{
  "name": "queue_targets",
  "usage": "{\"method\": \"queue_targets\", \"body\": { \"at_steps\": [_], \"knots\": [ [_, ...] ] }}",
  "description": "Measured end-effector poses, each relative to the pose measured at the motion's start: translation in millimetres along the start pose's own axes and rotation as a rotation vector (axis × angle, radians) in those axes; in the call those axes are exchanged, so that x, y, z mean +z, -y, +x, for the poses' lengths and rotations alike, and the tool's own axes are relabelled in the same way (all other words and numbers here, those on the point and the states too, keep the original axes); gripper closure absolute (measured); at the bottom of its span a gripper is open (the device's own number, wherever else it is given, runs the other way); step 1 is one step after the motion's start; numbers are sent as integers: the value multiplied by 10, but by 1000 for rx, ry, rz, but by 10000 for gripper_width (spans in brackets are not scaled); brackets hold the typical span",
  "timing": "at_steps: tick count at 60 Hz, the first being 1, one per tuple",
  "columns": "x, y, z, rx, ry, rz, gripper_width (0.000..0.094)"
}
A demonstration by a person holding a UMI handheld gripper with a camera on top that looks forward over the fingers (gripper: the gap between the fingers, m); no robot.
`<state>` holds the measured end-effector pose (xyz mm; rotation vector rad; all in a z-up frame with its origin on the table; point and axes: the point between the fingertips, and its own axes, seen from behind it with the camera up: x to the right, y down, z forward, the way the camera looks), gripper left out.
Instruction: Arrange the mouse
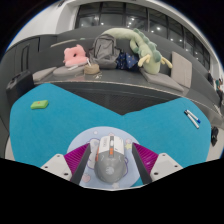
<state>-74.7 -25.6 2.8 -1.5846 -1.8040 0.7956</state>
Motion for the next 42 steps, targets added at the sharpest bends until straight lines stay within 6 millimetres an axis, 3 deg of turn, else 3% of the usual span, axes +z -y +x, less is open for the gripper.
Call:
{"method": "queue_targets", "body": {
  "at_steps": [6, 10, 28, 35, 42],
  "knots": [
    [-488, 66, 63, 51, -10, 38, 91],
    [-845, -22, 152, 83, -18, 35, 91],
    [-2494, -799, 451, 84, -43, -16, 84],
    [-2927, -1029, 501, 25, -54, -5, 86],
    [-3167, -1166, 496, 23, -52, 1, 85]
  ]
}}
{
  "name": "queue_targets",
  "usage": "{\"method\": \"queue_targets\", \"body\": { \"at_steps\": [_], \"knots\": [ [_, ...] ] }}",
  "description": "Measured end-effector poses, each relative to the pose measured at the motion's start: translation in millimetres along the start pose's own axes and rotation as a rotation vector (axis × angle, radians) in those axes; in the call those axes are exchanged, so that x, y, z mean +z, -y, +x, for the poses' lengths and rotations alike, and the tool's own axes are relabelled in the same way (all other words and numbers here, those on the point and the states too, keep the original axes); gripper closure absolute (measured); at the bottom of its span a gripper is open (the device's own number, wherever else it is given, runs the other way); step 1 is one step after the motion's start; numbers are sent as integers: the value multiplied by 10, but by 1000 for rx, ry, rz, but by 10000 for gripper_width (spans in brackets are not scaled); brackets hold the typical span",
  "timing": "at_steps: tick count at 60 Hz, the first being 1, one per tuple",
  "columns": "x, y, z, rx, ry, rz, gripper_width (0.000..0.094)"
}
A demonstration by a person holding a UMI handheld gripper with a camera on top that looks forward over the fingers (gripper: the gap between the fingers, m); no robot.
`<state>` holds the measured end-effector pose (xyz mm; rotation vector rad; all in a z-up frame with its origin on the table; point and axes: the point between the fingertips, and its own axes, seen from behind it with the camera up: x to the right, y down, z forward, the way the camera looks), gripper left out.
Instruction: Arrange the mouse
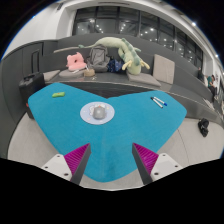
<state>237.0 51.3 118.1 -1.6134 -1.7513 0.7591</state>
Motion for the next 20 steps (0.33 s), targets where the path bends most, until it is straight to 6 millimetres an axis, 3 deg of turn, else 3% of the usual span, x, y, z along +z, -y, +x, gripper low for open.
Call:
{"method": "queue_targets", "body": {
  "at_steps": [20],
  "knots": [
    [-145, -219, 45, 13, -30, -10, 85]
  ]
}}
